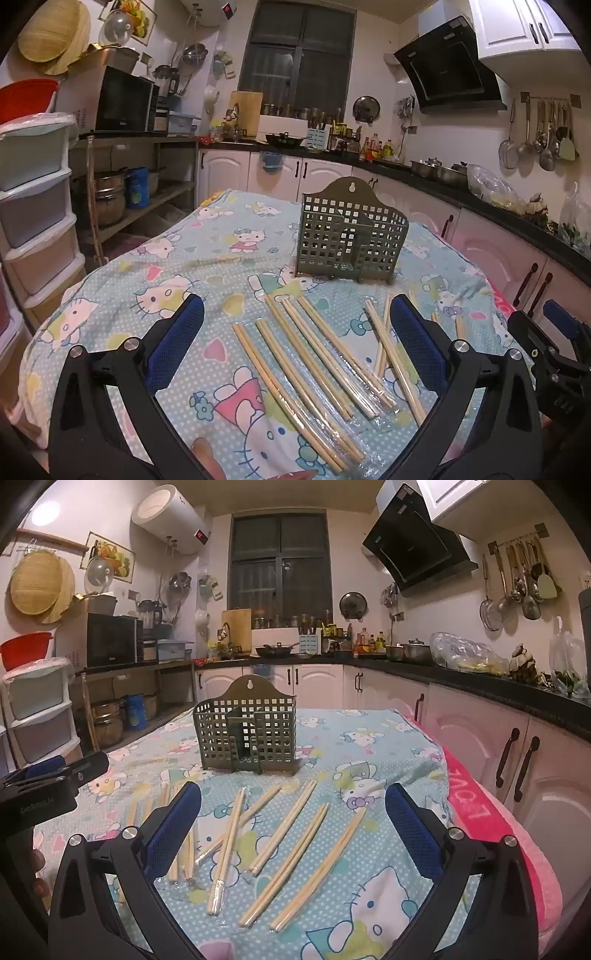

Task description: Organize utensils

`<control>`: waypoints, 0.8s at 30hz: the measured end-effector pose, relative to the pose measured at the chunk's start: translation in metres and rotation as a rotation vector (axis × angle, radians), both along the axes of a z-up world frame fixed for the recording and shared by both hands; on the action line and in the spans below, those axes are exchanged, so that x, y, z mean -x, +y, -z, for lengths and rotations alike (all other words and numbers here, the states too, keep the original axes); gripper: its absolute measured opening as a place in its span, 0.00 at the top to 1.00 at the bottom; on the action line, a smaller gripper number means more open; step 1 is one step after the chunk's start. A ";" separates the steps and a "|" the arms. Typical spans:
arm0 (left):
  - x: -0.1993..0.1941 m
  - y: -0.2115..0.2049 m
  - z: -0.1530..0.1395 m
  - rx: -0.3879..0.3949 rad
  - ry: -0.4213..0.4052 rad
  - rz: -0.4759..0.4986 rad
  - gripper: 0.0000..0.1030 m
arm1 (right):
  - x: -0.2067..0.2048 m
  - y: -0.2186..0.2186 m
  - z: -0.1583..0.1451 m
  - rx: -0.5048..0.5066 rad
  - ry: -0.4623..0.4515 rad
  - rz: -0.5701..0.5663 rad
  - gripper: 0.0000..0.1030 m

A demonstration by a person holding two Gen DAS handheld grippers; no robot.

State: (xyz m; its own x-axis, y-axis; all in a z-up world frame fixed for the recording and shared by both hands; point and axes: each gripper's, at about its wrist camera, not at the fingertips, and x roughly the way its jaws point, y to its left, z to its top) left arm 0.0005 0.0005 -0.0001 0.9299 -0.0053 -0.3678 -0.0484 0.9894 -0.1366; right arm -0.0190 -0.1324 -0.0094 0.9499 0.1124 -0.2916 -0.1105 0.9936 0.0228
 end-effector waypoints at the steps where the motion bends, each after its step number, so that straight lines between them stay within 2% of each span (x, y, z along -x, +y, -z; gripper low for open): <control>1: 0.000 0.000 0.000 0.002 -0.005 0.002 0.10 | 0.001 0.000 0.000 -0.004 -0.007 0.003 0.06; 12: -0.004 0.008 -0.002 -0.002 0.004 0.013 0.10 | 0.002 -0.001 -0.006 -0.010 -0.008 0.005 0.06; 14: -0.001 -0.003 -0.002 -0.008 -0.001 0.011 0.10 | 0.002 0.000 -0.002 -0.012 -0.007 0.009 0.06; 24: -0.001 -0.007 -0.001 -0.013 -0.008 0.016 0.10 | 0.001 -0.001 -0.002 -0.013 -0.009 0.010 0.06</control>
State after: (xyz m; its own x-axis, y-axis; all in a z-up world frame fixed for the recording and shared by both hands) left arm 0.0019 -0.0060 0.0004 0.9326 -0.0153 -0.3606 -0.0316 0.9918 -0.1237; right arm -0.0201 -0.1331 -0.0076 0.9535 0.1069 -0.2817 -0.1013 0.9943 0.0343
